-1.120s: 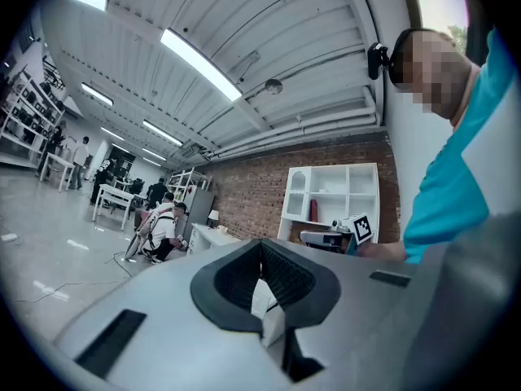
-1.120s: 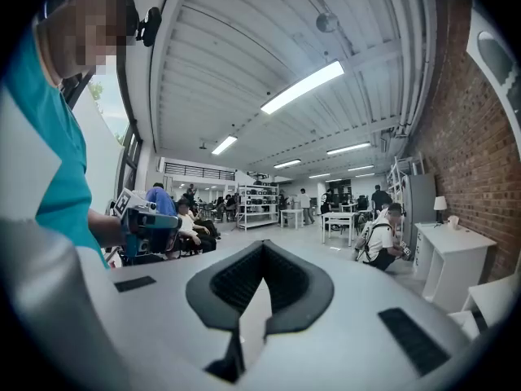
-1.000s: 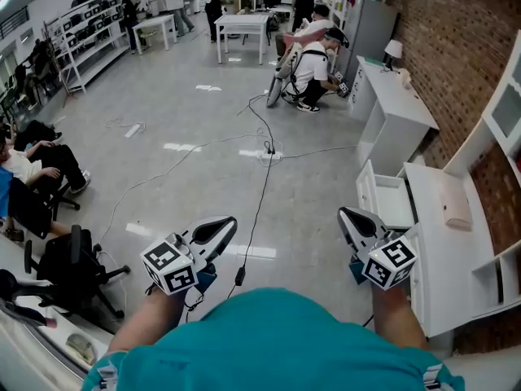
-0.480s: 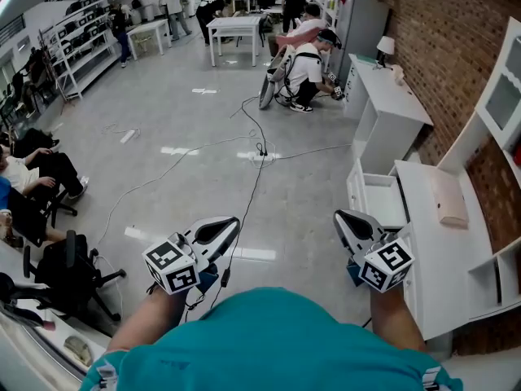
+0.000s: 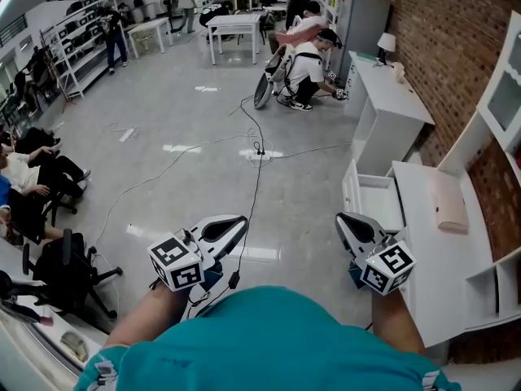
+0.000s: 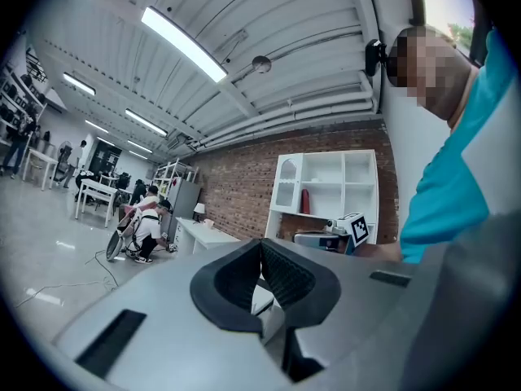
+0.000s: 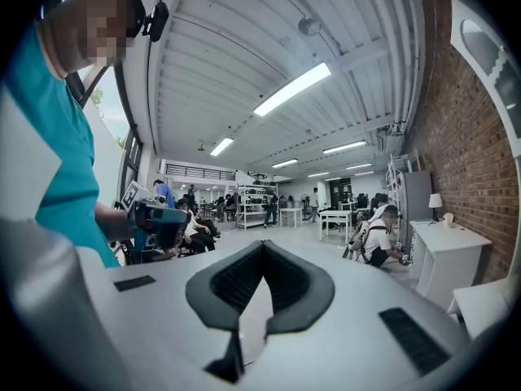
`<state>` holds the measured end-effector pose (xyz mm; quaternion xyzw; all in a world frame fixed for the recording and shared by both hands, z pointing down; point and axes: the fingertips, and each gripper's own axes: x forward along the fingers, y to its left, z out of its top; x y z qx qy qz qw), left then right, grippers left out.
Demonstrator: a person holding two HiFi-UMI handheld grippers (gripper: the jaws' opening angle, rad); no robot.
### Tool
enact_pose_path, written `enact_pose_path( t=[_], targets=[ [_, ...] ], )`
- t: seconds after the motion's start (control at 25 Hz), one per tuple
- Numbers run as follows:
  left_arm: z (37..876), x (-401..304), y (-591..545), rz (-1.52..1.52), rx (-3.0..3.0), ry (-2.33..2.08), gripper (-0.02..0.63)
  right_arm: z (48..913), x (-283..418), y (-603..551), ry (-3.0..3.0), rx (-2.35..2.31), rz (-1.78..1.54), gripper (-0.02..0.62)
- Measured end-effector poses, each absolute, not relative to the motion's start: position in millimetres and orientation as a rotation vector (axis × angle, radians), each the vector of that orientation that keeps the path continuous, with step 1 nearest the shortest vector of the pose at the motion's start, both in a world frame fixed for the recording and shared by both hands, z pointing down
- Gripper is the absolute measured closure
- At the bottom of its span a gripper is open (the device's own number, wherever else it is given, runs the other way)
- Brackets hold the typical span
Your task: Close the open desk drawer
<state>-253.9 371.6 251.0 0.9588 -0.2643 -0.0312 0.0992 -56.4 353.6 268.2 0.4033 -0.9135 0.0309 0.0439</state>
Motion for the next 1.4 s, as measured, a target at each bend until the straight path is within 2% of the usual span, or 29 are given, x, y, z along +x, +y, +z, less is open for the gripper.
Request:
enact_pose_path(
  t=[0.4, 0.6, 1.0, 1.2, 1.4],
  targets=[
    [282.4, -286.4, 295.4, -0.078, 2.799, -0.736, 0.591, 291.1, -95.1, 277.4, -2.761, 1.205, 0.113, 0.574],
    [294.3, -326.7, 210.2, -0.058, 2.832, -0.646, 0.591, 289.4, -145.4, 195.0, -2.743, 1.26, 0.096, 0.574],
    [267.1, -429.8, 44.3, -0.043, 2.877, -0.573, 0.591, 261.9, -255.9, 38.7, -2.758, 1.315, 0.099, 0.574],
    [267.7, -451.4, -21.6, -0.042, 2.871, -0.572, 0.589, 260.7, -267.7, -24.1, -2.764, 1.334, 0.111, 0.574],
    [275.1, -439.0, -68.9, -0.027, 2.874, -0.558, 0.591, 270.0, -253.3, -69.1, -2.737, 1.343, 0.139, 0.574]
  ],
)
